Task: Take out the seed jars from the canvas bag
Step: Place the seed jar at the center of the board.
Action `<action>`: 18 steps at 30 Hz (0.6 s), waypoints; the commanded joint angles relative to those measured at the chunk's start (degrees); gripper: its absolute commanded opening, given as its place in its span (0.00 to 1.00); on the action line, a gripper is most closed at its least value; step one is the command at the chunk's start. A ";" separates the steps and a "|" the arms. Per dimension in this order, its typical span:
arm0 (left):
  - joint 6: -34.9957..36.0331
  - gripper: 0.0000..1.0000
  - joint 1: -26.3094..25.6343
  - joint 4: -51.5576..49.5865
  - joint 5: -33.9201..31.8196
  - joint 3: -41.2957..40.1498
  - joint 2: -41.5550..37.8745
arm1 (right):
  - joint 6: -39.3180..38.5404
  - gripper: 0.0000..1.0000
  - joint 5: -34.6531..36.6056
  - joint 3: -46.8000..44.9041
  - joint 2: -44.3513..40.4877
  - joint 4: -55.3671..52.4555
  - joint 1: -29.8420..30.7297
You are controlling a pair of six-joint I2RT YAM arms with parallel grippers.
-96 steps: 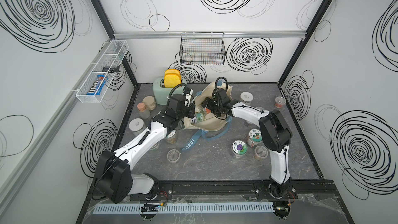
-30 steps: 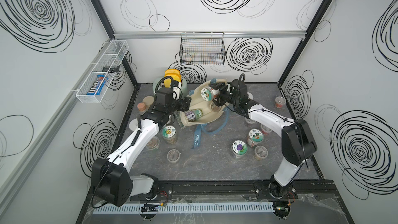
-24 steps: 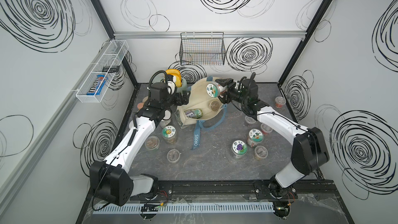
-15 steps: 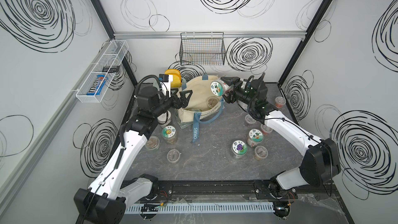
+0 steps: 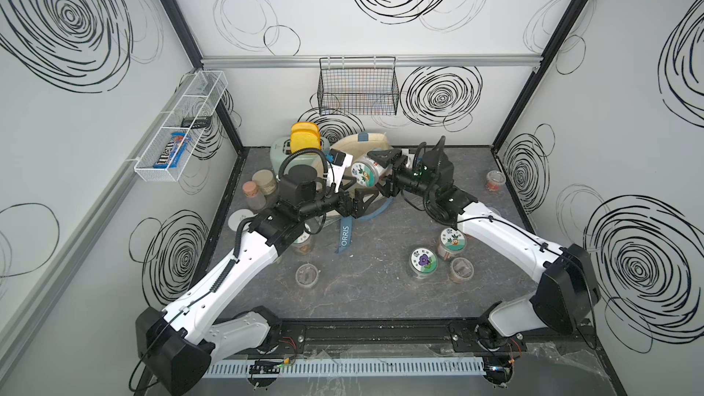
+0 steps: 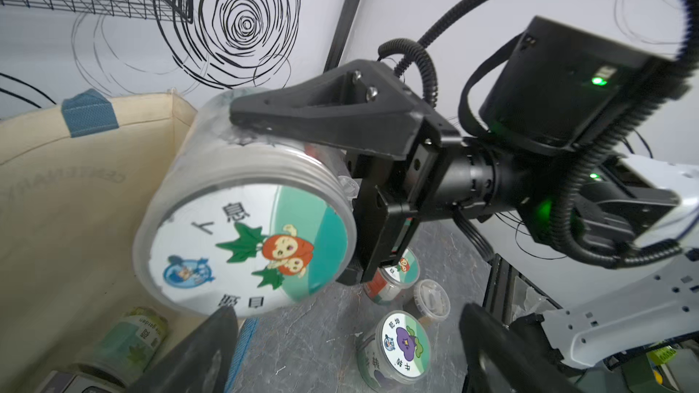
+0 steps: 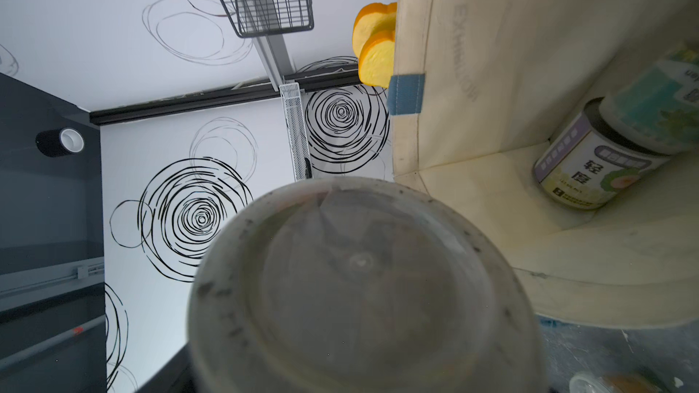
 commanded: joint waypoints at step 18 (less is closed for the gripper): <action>0.36 0.96 -0.17 -1.51 -13.63 1.23 -0.56 | -2.72 0.71 5.98 0.60 -4.18 -1.26 6.00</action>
